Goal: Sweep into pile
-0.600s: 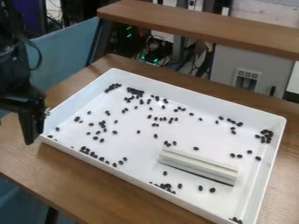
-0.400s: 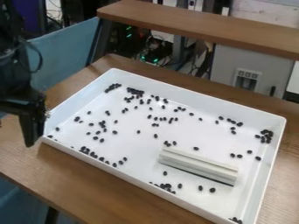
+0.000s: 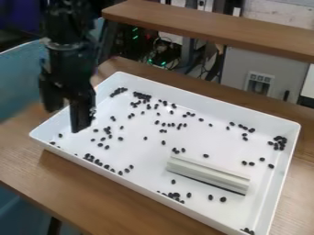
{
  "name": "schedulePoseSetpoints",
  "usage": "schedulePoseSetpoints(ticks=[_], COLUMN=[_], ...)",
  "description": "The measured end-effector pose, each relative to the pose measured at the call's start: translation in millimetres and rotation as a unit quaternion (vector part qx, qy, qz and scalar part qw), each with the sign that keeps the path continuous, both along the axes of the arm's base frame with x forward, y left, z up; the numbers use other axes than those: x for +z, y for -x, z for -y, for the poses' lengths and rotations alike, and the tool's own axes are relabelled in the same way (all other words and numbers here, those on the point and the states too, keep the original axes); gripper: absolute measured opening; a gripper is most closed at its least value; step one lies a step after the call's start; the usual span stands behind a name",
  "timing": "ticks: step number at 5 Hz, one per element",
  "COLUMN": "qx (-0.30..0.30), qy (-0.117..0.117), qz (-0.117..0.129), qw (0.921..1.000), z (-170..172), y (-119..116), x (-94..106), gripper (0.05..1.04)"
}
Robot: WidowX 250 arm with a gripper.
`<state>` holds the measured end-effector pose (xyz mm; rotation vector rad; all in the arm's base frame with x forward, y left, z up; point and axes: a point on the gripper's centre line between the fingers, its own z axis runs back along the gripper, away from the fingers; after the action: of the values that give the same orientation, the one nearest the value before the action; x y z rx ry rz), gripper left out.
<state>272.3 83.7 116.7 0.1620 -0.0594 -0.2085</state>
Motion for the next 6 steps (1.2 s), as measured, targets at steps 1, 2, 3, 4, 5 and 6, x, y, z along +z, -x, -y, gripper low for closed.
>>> schedulePoseSetpoints(ticks=[1, 2, 3, 4, 5, 6], qx=[-0.114, -0.239, -0.361, -0.468, -0.57, -0.658], qy=[-0.017, -0.003, 0.022, 0.073, 0.132, 0.153], qz=[0.008, 0.077, 0.097, 0.092, 0.083, 0.073], qw=[0.9933, 0.9679, 0.9274, 0.876, 0.8065, 0.7341], z=[27, 73, 117, 143, 159, 158], y=[-27, -55, -58, -56, -62, -73], x=[-4.9, -11.6, -13.3, -28.4, -45.2, -57.7], gripper=[1.0, 1.0, 1.0, 1.0, 1.0, 1.0])
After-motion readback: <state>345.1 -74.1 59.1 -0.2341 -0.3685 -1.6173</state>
